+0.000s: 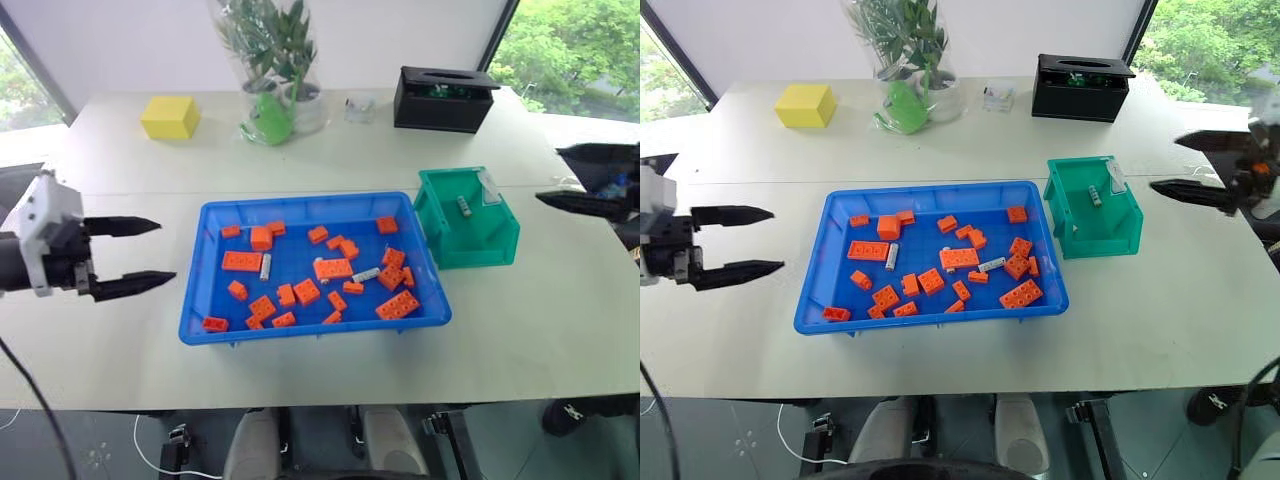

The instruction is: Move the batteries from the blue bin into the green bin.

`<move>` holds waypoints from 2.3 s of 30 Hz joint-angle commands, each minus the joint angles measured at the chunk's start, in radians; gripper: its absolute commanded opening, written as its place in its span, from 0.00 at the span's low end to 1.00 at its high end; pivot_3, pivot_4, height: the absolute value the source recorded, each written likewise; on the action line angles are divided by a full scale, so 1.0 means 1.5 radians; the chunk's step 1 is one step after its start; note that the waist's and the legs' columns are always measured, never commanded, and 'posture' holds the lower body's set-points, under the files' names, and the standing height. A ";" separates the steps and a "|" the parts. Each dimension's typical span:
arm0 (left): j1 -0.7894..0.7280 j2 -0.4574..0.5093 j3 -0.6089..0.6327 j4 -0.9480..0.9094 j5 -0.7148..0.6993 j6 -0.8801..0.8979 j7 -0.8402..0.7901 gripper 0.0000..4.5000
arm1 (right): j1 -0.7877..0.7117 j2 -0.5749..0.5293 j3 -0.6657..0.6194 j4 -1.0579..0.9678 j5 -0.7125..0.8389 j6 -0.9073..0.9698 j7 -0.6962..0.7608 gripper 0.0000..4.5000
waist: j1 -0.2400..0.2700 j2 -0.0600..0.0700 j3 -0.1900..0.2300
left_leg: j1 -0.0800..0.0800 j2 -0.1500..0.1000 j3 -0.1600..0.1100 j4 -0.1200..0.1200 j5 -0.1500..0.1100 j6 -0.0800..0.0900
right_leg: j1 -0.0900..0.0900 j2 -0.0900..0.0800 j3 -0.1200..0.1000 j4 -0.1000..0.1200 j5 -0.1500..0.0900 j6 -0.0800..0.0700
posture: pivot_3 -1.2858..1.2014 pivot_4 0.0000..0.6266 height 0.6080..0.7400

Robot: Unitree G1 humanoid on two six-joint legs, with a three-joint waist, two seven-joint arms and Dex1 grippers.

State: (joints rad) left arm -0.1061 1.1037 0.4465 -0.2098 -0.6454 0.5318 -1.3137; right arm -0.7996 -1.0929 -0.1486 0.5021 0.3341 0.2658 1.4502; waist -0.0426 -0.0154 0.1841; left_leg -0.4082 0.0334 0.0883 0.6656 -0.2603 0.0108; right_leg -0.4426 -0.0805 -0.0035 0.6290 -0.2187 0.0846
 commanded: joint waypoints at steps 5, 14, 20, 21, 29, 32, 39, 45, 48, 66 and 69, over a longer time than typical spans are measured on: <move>-0.017 -0.010 -0.042 -0.088 -0.037 0.022 0.012 1.00 | -0.075 0.174 0.141 -0.297 0.047 0.201 -0.081 0.99 | 0.000 0.000 0.000 | 0.000 0.000 -0.001 0.000 0.000 0.000 | 0.000 0.001 0.000 0.001 0.000 0.000 | 0.52 0.24 0.97; -0.007 -0.008 -0.042 -0.075 -0.024 0.028 0.021 1.00 | -0.063 0.460 0.295 -0.336 -0.009 0.246 -0.258 0.99 | 0.006 -0.002 -0.001 | -0.001 -0.001 -0.001 0.001 0.000 0.000 | 0.000 0.001 -0.001 0.001 0.001 0.002 | 0.52 0.24 0.97; -0.014 -0.012 -0.041 -0.075 -0.033 0.034 0.037 1.00 | -0.074 0.543 0.368 -0.232 -0.104 0.202 -0.337 0.99 | 0.006 -0.003 -0.001 | -0.002 -0.001 -0.001 0.001 0.000 -0.001 | 0.000 0.000 -0.001 0.001 0.000 0.001 | 0.52 0.24 0.97; -0.015 -0.012 -0.042 -0.075 -0.033 0.034 0.039 1.00 | -0.075 0.549 0.374 -0.221 -0.111 0.195 -0.338 0.99 | 0.005 -0.003 -0.001 | -0.002 -0.001 -0.001 0.001 0.000 -0.001 | 0.000 0.000 -0.001 0.001 0.000 0.001 | 0.52 0.24 0.97; -0.016 -0.016 -0.042 -0.078 -0.035 0.034 0.050 1.00 | -0.090 0.568 0.457 -0.122 -0.194 0.121 -0.288 0.99 | -0.001 -0.003 -0.001 | -0.002 -0.001 -0.002 0.000 0.000 -0.001 | 0.000 0.001 -0.002 0.001 0.001 0.001 | 0.52 0.24 0.97; -0.015 -0.018 -0.042 -0.077 -0.033 0.030 0.053 1.00 | -0.095 0.583 0.455 -0.107 -0.198 0.118 -0.275 0.99 | -0.001 -0.003 -0.001 | -0.002 -0.001 -0.002 0.000 0.000 -0.001 | 0.000 0.001 -0.002 0.001 0.001 0.001 | 0.52 0.24 0.97; -0.011 -0.027 -0.040 -0.086 -0.034 0.027 0.063 1.00 | -0.100 0.616 0.454 -0.062 -0.222 0.093 -0.268 0.99 | -0.001 -0.003 -0.001 | -0.001 -0.001 -0.002 0.000 0.000 -0.001 | 0.000 0.001 -0.002 0.001 0.001 0.002 | 0.52 0.24 0.97; -0.007 -0.033 -0.038 -0.097 -0.036 0.029 0.071 1.00 | -0.114 0.648 0.459 0.012 -0.252 0.054 -0.271 0.99 | -0.001 -0.003 -0.001 | -0.001 -0.001 -0.002 0.000 0.000 -0.001 | 0.000 0.001 -0.002 0.001 0.001 0.001 | 0.52 0.24 0.97; -0.003 -0.033 -0.034 -0.102 -0.038 0.031 0.075 1.00 | -0.128 0.657 0.446 0.044 -0.257 0.044 -0.273 0.99 | -0.001 -0.003 -0.001 | -0.001 -0.001 -0.003 0.000 0.000 -0.001 | 0.000 0.001 -0.002 0.001 0.001 0.001 | 0.52 0.24 0.97; -0.029 -0.026 -0.040 -0.090 -0.039 0.035 0.079 1.00 | -0.164 0.701 0.406 0.189 -0.279 -0.036 -0.291 0.99 | -0.002 -0.003 -0.001 | -0.001 -0.001 -0.003 0.000 0.001 -0.001 | 0.000 0.001 -0.002 0.001 0.001 0.001 | 0.52 0.24 0.97; -0.033 -0.026 -0.041 -0.089 -0.039 0.035 0.079 1.00 | -0.163 0.706 0.402 0.189 -0.279 -0.037 -0.288 0.94 | -0.002 -0.003 -0.001 | -0.001 -0.001 -0.003 0.000 0.001 -0.001 | 0.000 0.001 -0.002 0.001 0.001 0.001 | 0.52 0.24 0.97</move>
State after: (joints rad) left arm -0.1352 1.0552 0.3699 -0.3342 -0.6897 0.5844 -1.1952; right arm -1.0253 -0.0470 0.4658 0.7909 -0.0769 0.2185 1.0171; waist -0.0462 -0.0195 0.1821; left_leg -0.4100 0.0325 0.0841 0.6654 -0.2594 0.0094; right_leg -0.4429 -0.0795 -0.0061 0.6310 -0.2176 0.0863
